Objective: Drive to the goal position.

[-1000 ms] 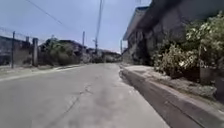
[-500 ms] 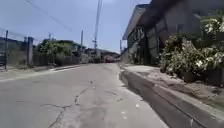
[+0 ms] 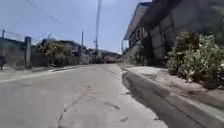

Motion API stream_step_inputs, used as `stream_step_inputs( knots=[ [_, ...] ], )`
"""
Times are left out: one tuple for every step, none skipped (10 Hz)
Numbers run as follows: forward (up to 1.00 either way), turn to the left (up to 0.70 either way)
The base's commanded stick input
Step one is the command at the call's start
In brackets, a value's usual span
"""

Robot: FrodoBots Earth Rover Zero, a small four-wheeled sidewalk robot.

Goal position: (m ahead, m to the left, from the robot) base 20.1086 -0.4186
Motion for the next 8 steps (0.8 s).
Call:
stream_step_inputs(
  knots=[
    [1.00, -0.15],
    [1.00, 0.00],
    [1.00, 0.00],
    [1.00, 0.00],
    [1.00, 0.00],
    [1.00, 0.00],
    [1.00, 0.00],
    [1.00, 0.00]
  ],
)
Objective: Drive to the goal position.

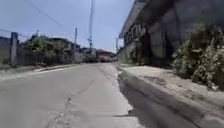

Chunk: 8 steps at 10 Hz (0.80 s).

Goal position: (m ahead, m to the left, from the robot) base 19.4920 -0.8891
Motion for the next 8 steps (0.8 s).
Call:
stream_step_inputs(
  knots=[
    [1.00, 0.00],
    [1.00, 0.00],
    [1.00, 0.00],
    [1.00, 0.00],
    [1.00, 0.00],
    [1.00, 0.00],
    [1.00, 0.00],
    [1.00, 0.00]
  ],
)
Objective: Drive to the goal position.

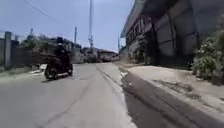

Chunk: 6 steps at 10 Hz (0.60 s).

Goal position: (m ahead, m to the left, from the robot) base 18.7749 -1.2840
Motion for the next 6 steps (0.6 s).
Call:
stream_step_inputs(
  knots=[
    [1.00, 0.00],
    [1.00, 0.00],
    [1.00, 0.00],
    [1.00, 0.00],
    [1.00, 0.00],
    [1.00, 0.00]
  ],
)
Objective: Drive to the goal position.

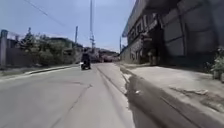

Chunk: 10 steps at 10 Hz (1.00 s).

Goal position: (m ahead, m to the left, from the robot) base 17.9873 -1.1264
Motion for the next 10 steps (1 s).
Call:
stream_step_inputs(
  knots=[
    [1.00, 0.00],
    [1.00, 0.00],
    [1.00, 0.00],
    [1.00, 0.00],
    [1.00, 0.00],
    [1.00, 0.00],
    [1.00, 0.00],
    [1.00, 0.00],
    [1.00, 0.00],
    [1.00, 0.00]
  ],
)
